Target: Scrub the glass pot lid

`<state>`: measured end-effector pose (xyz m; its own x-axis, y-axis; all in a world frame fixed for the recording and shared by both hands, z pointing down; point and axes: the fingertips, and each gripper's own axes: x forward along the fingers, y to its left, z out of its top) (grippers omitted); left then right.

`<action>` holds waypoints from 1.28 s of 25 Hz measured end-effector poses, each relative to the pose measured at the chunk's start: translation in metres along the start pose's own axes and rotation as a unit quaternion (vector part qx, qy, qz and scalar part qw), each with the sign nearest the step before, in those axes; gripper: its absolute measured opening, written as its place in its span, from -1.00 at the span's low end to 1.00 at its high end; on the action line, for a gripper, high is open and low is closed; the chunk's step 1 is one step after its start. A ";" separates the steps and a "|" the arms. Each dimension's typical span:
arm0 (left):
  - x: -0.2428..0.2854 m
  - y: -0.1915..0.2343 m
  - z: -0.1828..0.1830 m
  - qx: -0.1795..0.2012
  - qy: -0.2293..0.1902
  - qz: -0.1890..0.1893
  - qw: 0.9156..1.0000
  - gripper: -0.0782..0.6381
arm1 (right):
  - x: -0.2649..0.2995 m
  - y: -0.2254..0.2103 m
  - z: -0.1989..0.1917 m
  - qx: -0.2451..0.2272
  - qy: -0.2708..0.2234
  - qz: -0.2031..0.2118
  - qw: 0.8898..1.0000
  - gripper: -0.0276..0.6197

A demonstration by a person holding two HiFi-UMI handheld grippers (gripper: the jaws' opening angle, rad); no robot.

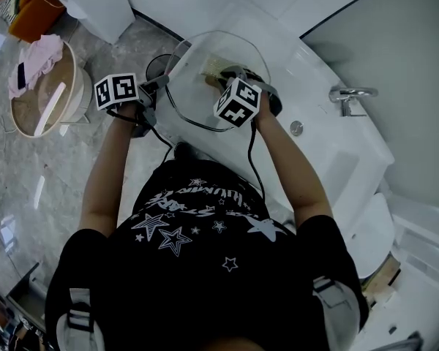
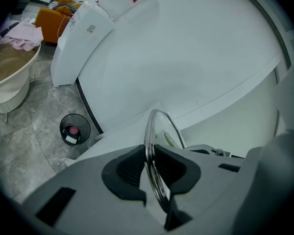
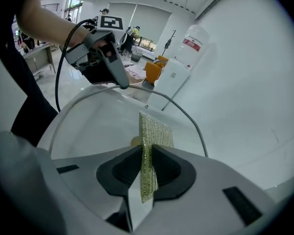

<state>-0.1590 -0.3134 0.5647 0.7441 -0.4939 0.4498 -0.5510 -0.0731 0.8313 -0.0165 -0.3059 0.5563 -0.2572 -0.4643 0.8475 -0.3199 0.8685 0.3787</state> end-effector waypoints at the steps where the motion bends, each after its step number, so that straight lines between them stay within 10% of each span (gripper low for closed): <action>1: 0.000 0.000 0.000 -0.001 -0.001 0.001 1.000 -0.59 | -0.001 0.005 0.001 0.000 -0.002 0.006 1.000 -0.71; 32: -0.002 0.002 -0.007 -0.020 -0.029 0.034 0.999 -0.59 | -0.064 0.103 0.013 0.083 -0.080 0.167 0.979 -0.71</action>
<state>-0.1591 -0.3059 0.5679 0.6816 -0.5456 0.4876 -0.5835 -0.0031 0.8121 -0.0445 -0.1890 0.5360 -0.5078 -0.1912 0.8400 -0.3338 0.9426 0.0128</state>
